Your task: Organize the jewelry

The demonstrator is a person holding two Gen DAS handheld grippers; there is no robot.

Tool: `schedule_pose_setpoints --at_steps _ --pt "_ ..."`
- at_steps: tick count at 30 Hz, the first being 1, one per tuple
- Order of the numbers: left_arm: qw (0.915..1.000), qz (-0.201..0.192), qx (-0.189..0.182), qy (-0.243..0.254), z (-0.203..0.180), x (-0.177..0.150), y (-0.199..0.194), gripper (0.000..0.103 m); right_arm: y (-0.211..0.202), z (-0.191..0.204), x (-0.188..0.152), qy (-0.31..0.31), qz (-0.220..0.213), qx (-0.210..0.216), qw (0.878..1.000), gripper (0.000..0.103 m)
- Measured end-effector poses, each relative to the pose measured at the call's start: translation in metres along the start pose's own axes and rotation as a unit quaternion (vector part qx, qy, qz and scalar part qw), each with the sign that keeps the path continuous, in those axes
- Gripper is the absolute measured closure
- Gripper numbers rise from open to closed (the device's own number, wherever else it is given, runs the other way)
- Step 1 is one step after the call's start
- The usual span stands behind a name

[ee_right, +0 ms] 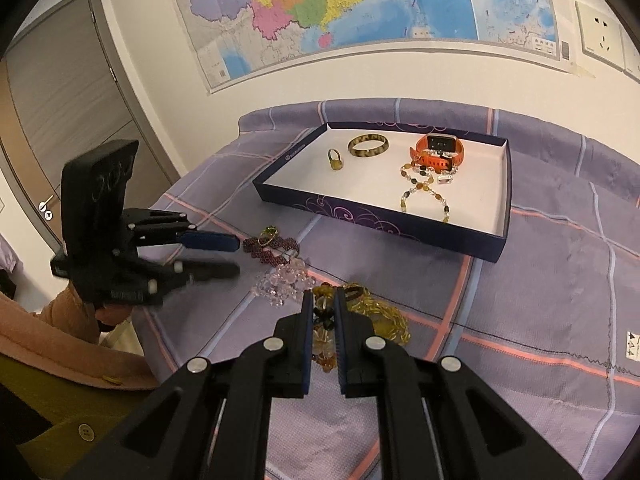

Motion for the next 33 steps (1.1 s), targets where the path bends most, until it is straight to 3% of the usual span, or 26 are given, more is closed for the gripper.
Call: schedule_pose_setpoints --at_steps 5,7,9,13,33 --pt "0.9993 0.037 0.000 0.004 -0.006 -0.012 0.031 0.060 -0.002 0.002 0.000 0.001 -0.002 0.002 1.000 0.095" --pt "0.9995 0.031 -0.002 0.003 -0.007 -0.010 0.032 0.061 -0.002 0.003 0.002 -0.002 -0.002 0.001 1.000 0.095" --pt "0.9993 0.035 -0.012 -0.007 -0.007 -0.009 0.035 0.079 -0.003 0.004 0.003 -0.004 -0.003 0.001 1.000 0.095" --pt "0.9993 0.035 -0.008 -0.006 -0.010 -0.008 0.035 0.092 -0.005 0.004 0.005 -0.005 -0.007 0.000 1.000 0.095" --pt "0.9990 -0.027 -0.024 -0.027 -0.003 0.034 -0.023 0.093 -0.025 0.011 0.040 -0.030 -0.046 -0.009 0.998 0.095"
Point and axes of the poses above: each gripper's, at about its wrist camera, not at the fingertips, and y roughly the way its jaws point, z to its left, x to its top, the point moved 10 cm from there along y, roughly the way its jaws point, and after that the axes turned 5 degrees about x, right-handed, at the moved point
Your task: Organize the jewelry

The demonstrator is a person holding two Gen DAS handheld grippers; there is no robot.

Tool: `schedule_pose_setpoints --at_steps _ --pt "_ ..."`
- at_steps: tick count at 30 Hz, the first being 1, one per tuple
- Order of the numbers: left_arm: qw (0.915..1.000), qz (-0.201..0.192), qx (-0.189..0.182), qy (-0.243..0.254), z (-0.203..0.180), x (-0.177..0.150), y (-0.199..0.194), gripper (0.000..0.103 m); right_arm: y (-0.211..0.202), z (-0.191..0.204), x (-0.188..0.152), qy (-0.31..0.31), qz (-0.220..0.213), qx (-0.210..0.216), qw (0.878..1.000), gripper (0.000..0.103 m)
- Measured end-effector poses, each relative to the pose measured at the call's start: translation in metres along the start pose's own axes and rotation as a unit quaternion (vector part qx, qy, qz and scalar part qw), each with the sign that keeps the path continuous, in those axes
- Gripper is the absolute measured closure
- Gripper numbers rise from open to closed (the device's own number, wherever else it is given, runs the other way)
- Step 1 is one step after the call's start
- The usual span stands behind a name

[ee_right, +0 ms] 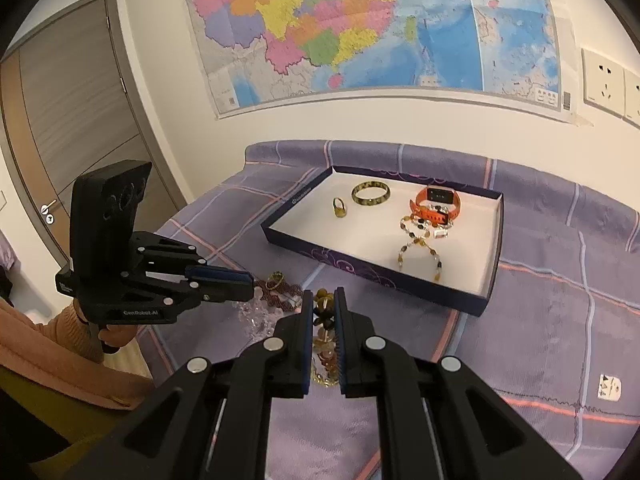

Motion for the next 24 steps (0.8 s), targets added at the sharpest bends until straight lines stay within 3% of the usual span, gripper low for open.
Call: schedule_pose_setpoints --at_steps 14,24 --pt "0.9986 -0.041 0.031 -0.007 0.028 0.041 -0.025 0.093 0.004 -0.009 0.028 -0.005 -0.017 -0.001 1.000 0.095" --pt "0.9966 -0.060 0.053 -0.018 0.056 0.079 -0.024 0.093 0.008 -0.031 0.066 -0.003 -0.039 -0.012 0.999 0.095"
Point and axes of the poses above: each gripper's, at about its wrist camera, not at the fingertips, and y roughly the way its jaws point, z to its left, x to its top, the point moved 10 cm from there along y, roughly the way its jaws point, and after that the axes turned 5 degrees about x, right-handed, at the moved point
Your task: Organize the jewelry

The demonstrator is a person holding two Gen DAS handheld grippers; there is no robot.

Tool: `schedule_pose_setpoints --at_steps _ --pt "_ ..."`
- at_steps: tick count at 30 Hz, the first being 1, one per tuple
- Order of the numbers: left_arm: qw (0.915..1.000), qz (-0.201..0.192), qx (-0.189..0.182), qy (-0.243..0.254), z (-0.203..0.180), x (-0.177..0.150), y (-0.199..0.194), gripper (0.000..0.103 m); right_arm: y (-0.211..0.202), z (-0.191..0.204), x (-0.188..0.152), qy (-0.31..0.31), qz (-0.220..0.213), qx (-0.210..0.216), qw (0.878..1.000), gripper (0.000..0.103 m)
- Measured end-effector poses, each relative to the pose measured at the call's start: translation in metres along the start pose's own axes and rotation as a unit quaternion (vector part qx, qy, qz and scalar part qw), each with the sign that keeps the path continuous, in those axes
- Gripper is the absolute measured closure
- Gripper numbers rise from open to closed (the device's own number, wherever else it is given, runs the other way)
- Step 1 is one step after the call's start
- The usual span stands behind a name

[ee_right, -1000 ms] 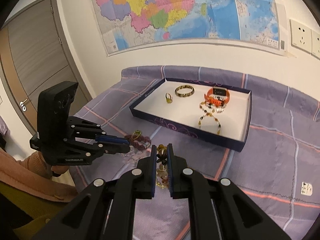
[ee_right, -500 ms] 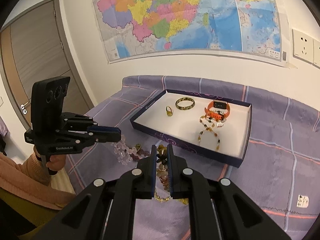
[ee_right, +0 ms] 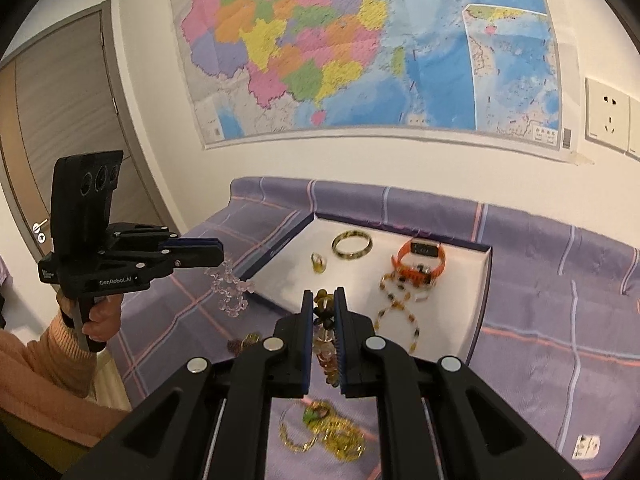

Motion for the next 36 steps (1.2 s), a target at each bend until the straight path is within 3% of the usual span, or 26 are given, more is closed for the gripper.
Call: schedule_pose_setpoints --at_steps 10,36 --pt "0.9998 0.007 0.016 0.001 0.016 0.022 0.035 0.093 0.024 -0.023 0.026 0.017 -0.005 -0.003 1.000 0.095" --pt "0.9970 0.061 0.038 -0.030 0.044 0.016 0.115 0.093 0.099 -0.071 0.022 0.079 0.033 -0.011 0.996 0.095"
Point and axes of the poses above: each gripper's, at about its wrist camera, not at the fingertips, and y roughly the way its jaws point, z to its left, x to its top, the point moved 10 cm from there along y, roughly the way its jaws point, and after that the axes turned 5 degrees about x, right-handed, at the moved point
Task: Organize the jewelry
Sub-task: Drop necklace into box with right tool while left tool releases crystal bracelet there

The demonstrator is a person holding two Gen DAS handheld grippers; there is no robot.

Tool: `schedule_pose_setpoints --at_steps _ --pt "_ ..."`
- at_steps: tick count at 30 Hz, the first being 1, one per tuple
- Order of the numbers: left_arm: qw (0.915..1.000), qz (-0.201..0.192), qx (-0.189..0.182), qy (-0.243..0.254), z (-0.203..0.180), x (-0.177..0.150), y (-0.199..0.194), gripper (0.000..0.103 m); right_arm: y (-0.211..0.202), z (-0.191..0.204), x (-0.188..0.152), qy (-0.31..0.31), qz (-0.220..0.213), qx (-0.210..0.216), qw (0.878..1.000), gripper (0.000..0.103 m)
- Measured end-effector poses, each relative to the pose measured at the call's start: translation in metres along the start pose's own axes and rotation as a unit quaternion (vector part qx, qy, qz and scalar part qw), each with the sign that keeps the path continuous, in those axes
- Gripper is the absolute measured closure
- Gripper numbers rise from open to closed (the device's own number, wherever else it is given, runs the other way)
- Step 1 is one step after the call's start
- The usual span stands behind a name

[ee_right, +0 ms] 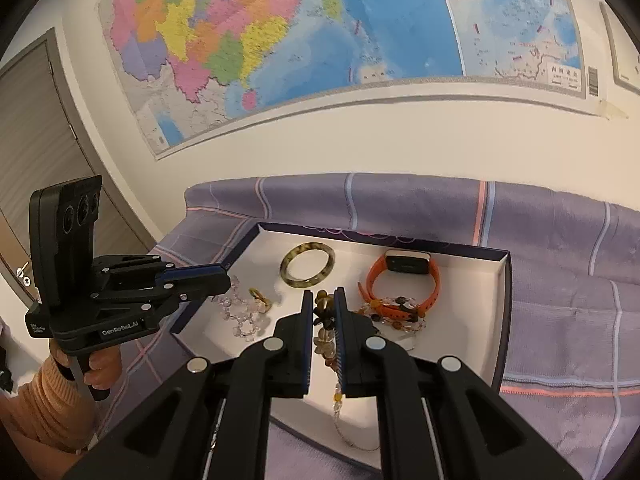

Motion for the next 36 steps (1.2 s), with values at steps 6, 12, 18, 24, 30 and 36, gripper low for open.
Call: schedule_pose_setpoints --at_steps 6,12,18,24,30,36 --pt "0.9999 0.014 0.009 -0.002 0.005 -0.004 0.016 0.093 0.012 -0.016 -0.004 0.011 0.013 -0.012 1.000 0.094" --pt "0.9994 0.025 0.023 -0.002 0.009 -0.005 0.029 0.093 0.019 -0.030 -0.010 0.016 0.025 -0.029 0.999 0.094" --pt "0.9987 0.036 0.035 -0.008 0.017 -0.009 0.037 0.093 0.027 -0.042 -0.013 0.024 0.034 -0.038 0.998 0.094" --pt "0.9983 0.039 0.041 -0.011 0.022 -0.009 0.038 0.093 0.032 -0.051 -0.019 0.031 0.044 -0.044 0.998 0.094" --pt "0.9975 0.050 0.048 -0.014 0.024 -0.012 0.043 0.092 0.035 -0.059 -0.023 0.042 0.050 -0.048 0.997 0.094" --pt "0.9974 0.050 0.050 -0.017 0.026 -0.014 0.043 0.092 0.038 -0.063 -0.028 0.047 0.056 -0.051 0.996 0.093"
Point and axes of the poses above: each gripper's, at about its wrist camera, not at the fingertips, and y roughly the way its jaws point, z to its left, x to its top, the point moved 10 cm from there along y, roughly the way its jaws point, and after that the axes turned 5 degrees about x, right-handed, at the moved point
